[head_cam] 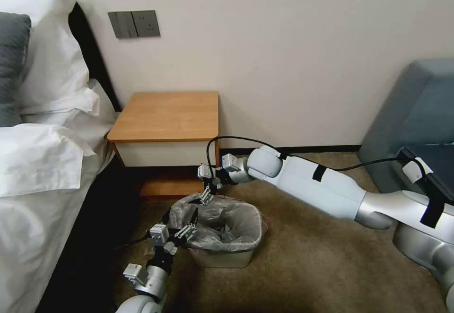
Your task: Pick up the garbage bag from the table and place it over the trash can.
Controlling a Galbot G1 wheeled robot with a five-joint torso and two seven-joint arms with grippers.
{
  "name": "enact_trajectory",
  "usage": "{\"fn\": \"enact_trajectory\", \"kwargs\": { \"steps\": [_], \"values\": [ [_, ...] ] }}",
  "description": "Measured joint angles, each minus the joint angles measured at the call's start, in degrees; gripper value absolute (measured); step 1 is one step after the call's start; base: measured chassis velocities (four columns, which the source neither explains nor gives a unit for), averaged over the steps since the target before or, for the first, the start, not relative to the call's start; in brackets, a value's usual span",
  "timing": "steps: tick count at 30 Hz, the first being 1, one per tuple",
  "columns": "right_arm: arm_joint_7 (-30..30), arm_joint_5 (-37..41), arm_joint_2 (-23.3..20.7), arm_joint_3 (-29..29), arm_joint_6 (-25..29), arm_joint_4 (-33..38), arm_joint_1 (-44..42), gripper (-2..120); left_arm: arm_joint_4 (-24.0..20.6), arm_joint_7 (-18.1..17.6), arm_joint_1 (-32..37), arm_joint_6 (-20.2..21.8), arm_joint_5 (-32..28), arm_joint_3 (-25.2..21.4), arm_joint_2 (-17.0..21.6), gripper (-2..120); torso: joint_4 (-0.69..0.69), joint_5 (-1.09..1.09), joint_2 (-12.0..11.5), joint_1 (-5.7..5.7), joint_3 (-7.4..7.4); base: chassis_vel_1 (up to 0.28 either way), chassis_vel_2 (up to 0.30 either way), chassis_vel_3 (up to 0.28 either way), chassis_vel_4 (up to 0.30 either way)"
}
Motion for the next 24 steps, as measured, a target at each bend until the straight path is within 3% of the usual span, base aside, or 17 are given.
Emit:
{"fn": "enact_trajectory", "kwargs": {
  "steps": [24],
  "values": [
    [1.4, -0.9, -0.8, 2.3, 1.2, -3.0, -3.1, 100, 0.1, -0.9, 0.6, -2.2, 0.6, -1.1, -0.8, 95, 0.00, 0.01, 0.0, 0.00, -0.01, 0.000, 0.000, 0.000, 0.000]
  ]
}}
